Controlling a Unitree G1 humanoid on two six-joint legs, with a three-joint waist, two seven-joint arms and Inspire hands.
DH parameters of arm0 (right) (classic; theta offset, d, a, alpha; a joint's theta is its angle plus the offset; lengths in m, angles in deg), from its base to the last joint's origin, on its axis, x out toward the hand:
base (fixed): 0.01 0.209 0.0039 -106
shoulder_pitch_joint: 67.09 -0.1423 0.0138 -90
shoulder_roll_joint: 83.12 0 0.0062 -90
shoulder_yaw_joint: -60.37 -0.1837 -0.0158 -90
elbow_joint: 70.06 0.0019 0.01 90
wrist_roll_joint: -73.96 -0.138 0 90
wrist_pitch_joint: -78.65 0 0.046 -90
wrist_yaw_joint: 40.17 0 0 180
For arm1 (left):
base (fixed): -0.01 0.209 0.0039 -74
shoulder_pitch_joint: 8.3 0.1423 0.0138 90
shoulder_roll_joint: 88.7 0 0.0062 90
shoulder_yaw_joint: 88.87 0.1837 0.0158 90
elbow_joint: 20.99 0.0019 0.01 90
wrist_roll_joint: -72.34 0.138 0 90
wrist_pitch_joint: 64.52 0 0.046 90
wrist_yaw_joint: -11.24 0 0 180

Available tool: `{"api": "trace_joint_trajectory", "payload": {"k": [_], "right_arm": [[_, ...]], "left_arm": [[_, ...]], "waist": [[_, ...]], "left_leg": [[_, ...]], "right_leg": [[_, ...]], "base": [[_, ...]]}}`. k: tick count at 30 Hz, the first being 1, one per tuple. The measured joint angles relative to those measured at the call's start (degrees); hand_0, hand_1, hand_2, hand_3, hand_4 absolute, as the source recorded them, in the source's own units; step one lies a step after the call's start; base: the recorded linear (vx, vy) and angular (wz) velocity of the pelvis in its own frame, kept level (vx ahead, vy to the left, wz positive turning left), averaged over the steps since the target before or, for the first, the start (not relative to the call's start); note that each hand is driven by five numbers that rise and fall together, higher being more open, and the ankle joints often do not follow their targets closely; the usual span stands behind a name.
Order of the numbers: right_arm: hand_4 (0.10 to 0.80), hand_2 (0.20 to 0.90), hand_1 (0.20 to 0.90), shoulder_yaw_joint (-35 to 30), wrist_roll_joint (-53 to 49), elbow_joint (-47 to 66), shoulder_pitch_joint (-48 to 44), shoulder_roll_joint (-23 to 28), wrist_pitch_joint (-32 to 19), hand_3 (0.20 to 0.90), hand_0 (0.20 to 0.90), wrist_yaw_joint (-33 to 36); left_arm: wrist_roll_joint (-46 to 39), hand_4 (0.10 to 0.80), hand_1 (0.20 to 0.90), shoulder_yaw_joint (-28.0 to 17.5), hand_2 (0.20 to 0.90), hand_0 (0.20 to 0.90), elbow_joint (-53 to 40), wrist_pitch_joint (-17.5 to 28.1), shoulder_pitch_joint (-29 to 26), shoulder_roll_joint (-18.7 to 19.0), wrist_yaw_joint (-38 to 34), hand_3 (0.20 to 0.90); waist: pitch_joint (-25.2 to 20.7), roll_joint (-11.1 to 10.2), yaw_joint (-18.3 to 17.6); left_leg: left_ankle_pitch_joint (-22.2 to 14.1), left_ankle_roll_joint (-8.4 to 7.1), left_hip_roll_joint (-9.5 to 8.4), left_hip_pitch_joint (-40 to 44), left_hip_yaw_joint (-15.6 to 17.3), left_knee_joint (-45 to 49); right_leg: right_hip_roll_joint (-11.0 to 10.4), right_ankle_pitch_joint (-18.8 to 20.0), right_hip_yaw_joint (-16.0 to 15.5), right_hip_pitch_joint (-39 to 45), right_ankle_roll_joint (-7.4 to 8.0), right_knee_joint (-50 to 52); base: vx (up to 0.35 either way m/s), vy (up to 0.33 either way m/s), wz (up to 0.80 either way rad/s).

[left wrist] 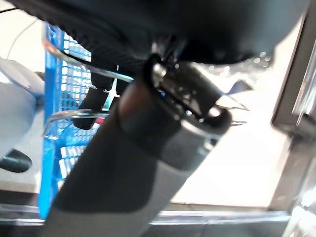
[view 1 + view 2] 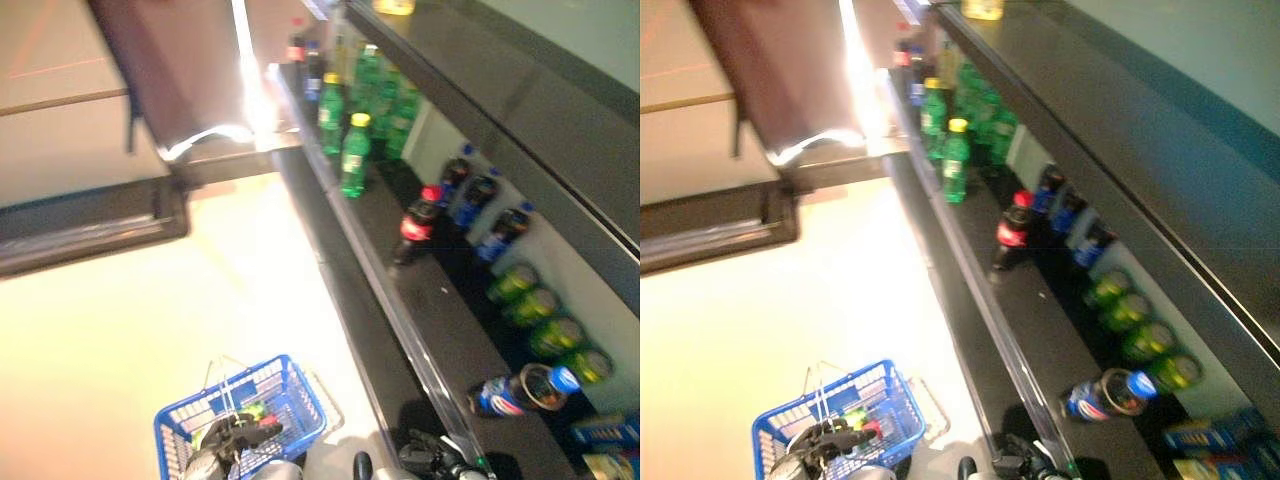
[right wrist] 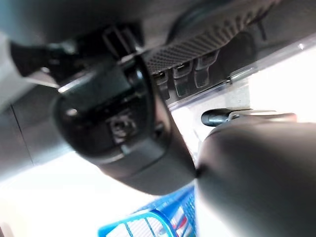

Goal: Pick up the drink and place into the basket.

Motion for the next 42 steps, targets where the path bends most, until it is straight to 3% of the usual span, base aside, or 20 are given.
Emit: {"api": "trace_joint_trajectory", "payload": {"k": [1, 2, 3, 5, 6, 7, 8, 12, 18, 26, 31, 34, 35, 38, 42], "right_arm": [[0.800, 0.900, 0.900, 0.0, -0.3, 0.2, -0.1, 0.1, 0.3, 0.900, 0.900, 0.5], [0.800, 0.900, 0.900, 0.0, -0.4, 0.2, 0.0, 0.0, 0.3, 0.900, 0.900, 0.8], [0.800, 0.900, 0.900, 0.0, -0.6, 0.3, -0.1, -0.2, 0.3, 0.900, 0.900, 1.1], [0.800, 0.900, 0.900, -0.4, -0.8, 0.6, 0.2, 0.9, 0.2, 0.900, 0.900, 1.7], [0.800, 0.900, 0.900, -1.2, -0.8, 0.8, 0.7, 2.3, 0.2, 0.900, 0.900, 1.9], [0.800, 0.900, 0.900, -1.4, -0.8, 0.5, 0.6, 2.7, 0.3, 0.900, 0.900, 2.5], [0.800, 0.900, 0.900, -1.4, -0.8, 0.1, 0.9, 2.8, 0.4, 0.900, 0.900, 2.9], [0.800, 0.900, 0.900, -1.5, -0.8, 0.1, 1.4, 3.1, 0.4, 0.900, 0.900, 3.2], [0.800, 0.900, 0.900, -2.1, -0.7, 0.2, 2.4, 3.4, 0.3, 0.900, 0.900, 3.1], [0.800, 0.900, 0.900, -2.0, -0.5, 0.4, 3.7, 2.9, 0.2, 0.900, 0.900, 2.8], [0.800, 0.900, 0.900, -2.2, 0.0, 1.6, 3.1, 3.6, 0.1, 0.900, 0.900, 2.9], [0.800, 0.900, 0.900, -2.4, -0.2, 2.1, 3.5, 4.5, -0.4, 0.900, 0.900, 3.0], [0.800, 0.900, 0.900, -2.2, 0.0, 2.3, 3.8, 4.9, -0.5, 0.900, 0.900, 3.0], [0.800, 0.900, 0.900, -1.5, 0.5, 1.5, 5.2, 4.0, -0.4, 0.900, 0.900, 2.4], [0.800, 0.900, 0.900, -1.2, 0.5, 1.1, 6.6, 3.3, -0.5, 0.900, 0.900, 2.4]], "left_arm": [[0.0, 0.100, 0.300, 0.5, 0.300, 0.300, -0.2, 0.0, 0.1, 0.0, 1.2, 0.200], [0.2, 0.100, 0.300, 0.6, 0.300, 0.300, -0.3, -0.1, 0.1, 0.1, 1.5, 0.200], [0.2, 0.100, 0.300, 0.5, 0.300, 0.300, -0.3, -0.1, 0.2, 0.3, 1.5, 0.200], [0.2, 0.100, 0.300, 0.6, 0.300, 0.300, -0.6, -0.2, 0.2, -0.2, 1.7, 0.200], [0.2, 0.100, 0.300, 0.7, 0.300, 0.300, -0.6, -0.2, 0.6, -1.4, 1.8, 0.200], [0.1, 0.100, 0.300, 0.9, 0.300, 0.300, -0.7, -0.4, 0.5, -1.8, 1.6, 0.200], [0.1, 0.100, 0.300, 1.4, 0.300, 0.300, -0.9, -0.4, 0.7, -1.8, 1.7, 0.200], [0.2, 0.100, 0.300, 0.1, 0.300, 0.300, -1.1, -0.4, 1.3, -1.6, 1.8, 0.200], [0.6, 0.100, 0.300, -1.2, 0.300, 0.300, -1.1, -0.5, 2.0, -0.4, 1.7, 0.200], [0.6, 0.100, 0.300, -3.6, 0.300, 0.300, -1.1, -0.5, 2.1, 1.4, 0.8, 0.200], [0.6, 0.100, 0.300, -3.5, 0.300, 0.300, -0.3, -0.9, 2.6, 2.6, 0.7, 0.200], [0.7, 0.100, 0.300, -1.8, 0.300, 0.300, -0.3, -2.3, 2.8, 2.7, 0.8, 0.200], [0.7, 0.100, 0.300, -1.4, 0.300, 0.300, -0.3, -2.5, 2.9, 2.8, 0.9, 0.200], [0.6, 0.100, 0.300, -0.1, 0.300, 0.300, -0.3, -2.6, 2.8, 2.9, 1.3, 0.200], [0.7, 0.100, 0.300, 0.5, 0.300, 0.300, -0.2, -2.7, 2.7, 2.0, 1.4, 0.200]], "waist": [[0.0, 0.5, 0.1], [0.1, 0.1, 0.2], [0.1, -0.5, 0.5], [0.3, 0.1, -0.4], [0.0, 2.5, -1.2], [0.2, 2.2, -1.1], [0.3, 1.6, -0.7], [0.1, 1.1, 0.6], [-0.6, 0.5, 0.7], [-2.0, -2.4, 0.7], [-1.8, -2.6, 1.3], [-1.6, -2.4, 0.7], [-1.7, -2.2, 0.3], [-1.0, -0.9, -1.1], [-0.4, 0.2, -2.7]], "left_leg": [[-1.7, 1.78, 1.53, 0.1, 6.0, -1.0], [-3.0, 3.88, 2.37, -0.1, 9.1, 0.3], [-4.0, 4.68, 3.87, 0.1, 12.1, 0.8], [-3.9, 4.60, 7.77, 1.6, 15.1, -0.1], [-3.8, 3.34, 10.43, 2.9, 15.8, -1.7], [-2.4, 3.79, 9.86, 3.6, 16.5, -3.5], [-2.0, 4.40, 8.77, 3.5, 16.6, -3.8], [-2.5, 5.29, 7.36, 3.8, 16.7, -3.5], [-2.6, 5.36, 6.87, 5.2, 16.8, -5.3], [-3.4, 6.00, 6.57, 5.0, 17.3, -5.4], [-4.4, 8.40, 6.92, 5.1, 17.1, -5.6], [-4.7, 10.78, 5.89, 6.1, 16.0, -5.8], [-4.9, 11.64, 5.49, 6.6, 14.9, -5.8], [-5.0, 13.32, 3.96, 6.7, 10.5, -5.7], [-5.5, 14.89, 1.88, 7.4, 6.4, -5.3]], "right_leg": [[-0.2, 0.5, -3.1, 0.3, -0.51, -1.0], [-0.5, 0.4, -4.2, 0.6, -0.89, -1.5], [-1.2, 0.3, -5.0, 0.6, -0.82, -1.5], [-1.4, 0.2, -7.5, 0.5, 0.17, -1.4], [-0.2, 0.0, -9.0, 0.6, 0.86, -1.3], [-0.7, 0.0, -8.3, 0.4, 1.19, -1.1], [-1.2, 0.5, -8.6, 0.6, 2.50, -1.6], [-2.6, 1.0, -8.9, 1.5, 3.58, -2.6], [-2.5, 1.0, -8.6, 1.4, 3.70, -2.7], [-3.0, 1.1, -8.5, -0.2, 3.77, 0.1], [-4.4, 1.4, -6.5, -8.8, 4.34, 17.0], [-7.1, 4.4, -3.2, -15.8, 6.61, 31.8], [-7.8, 3.6, -2.1, -17.7, 7.25, 34.2], [-7.3, 2.1, -2.4, -18.6, 9.14, 28.3], [-5.8, 3.9, -2.4, -17.4, 8.48, 7.7]], "base": [[0.019, 0.030, 1.22], [0.049, 0.036, 0.89], [0.061, 0.038, 0.70], [0.099, 0.049, 0.82], [0.108, 0.042, 0.75], [0.177, 0.090, 0.57], [0.203, 0.119, 0.28], [0.191, 0.125, 0.05], [0.277, 0.131, -0.04], [0.136, 0.140, -0.05], [0.124, 0.254, -0.10], [0.143, 0.152, 0.17], [0.216, 0.013, 0.43], [0.242, -0.090, 0.62], [0.259, -0.102, 0.63]]}}
